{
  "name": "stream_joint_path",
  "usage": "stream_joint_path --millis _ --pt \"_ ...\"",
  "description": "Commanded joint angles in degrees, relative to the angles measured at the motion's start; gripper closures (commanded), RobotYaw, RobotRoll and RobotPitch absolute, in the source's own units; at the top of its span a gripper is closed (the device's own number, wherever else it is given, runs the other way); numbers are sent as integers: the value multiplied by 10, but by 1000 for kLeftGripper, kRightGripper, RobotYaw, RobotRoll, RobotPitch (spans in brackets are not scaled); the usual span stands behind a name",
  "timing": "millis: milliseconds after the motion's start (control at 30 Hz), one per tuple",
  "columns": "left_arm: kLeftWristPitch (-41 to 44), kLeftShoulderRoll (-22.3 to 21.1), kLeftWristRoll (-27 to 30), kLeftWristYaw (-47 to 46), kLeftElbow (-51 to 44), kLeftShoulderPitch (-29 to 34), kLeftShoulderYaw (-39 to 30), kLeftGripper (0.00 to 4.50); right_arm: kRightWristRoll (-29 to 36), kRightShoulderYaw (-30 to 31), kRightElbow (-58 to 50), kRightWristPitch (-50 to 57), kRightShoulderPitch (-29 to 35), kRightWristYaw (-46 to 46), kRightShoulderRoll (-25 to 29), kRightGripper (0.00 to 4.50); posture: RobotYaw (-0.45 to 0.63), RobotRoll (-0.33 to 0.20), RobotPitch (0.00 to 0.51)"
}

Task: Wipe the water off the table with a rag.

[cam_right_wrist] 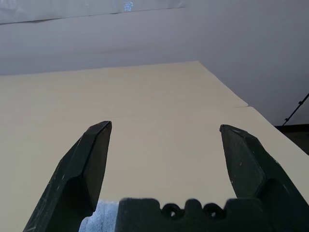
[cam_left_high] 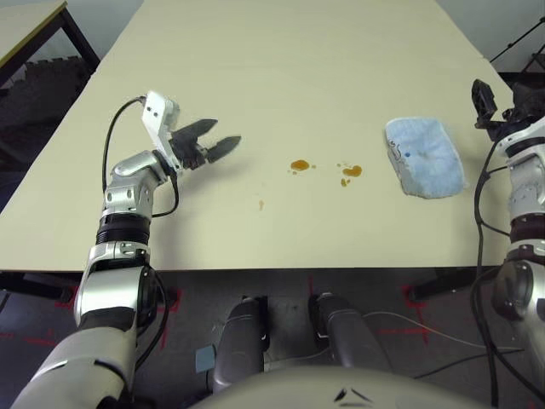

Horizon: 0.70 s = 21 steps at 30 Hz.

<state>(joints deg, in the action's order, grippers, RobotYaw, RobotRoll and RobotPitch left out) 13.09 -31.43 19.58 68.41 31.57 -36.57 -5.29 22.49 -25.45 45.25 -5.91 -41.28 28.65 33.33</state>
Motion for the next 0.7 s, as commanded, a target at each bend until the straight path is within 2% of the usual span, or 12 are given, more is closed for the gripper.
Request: stream_joint_path --millis 33,100,300,433,567,700 --pt "34 -10 21 44 -38 13 14 0 -2 3 -11 21 10 6 12 43 -217 0 141" --pt "31 -6 17 39 -39 12 13 0 0 3 -16 33 13 11 16 43 -221 0 142" --pt "-1 -4 1 38 -20 2 22 0 37 24 -95 244 36 94 74 43 -225 0 145" --pt "-12 -1 -1 36 -10 -4 24 0 28 61 -110 389 35 122 121 43 -241 0 149" --pt "-19 3 -2 33 -5 -7 26 0 9 102 -95 471 20 143 144 43 -244 0 147" --pt "-24 5 -4 31 -2 -10 26 0 -7 134 -81 505 2 160 138 43 -242 0 146"
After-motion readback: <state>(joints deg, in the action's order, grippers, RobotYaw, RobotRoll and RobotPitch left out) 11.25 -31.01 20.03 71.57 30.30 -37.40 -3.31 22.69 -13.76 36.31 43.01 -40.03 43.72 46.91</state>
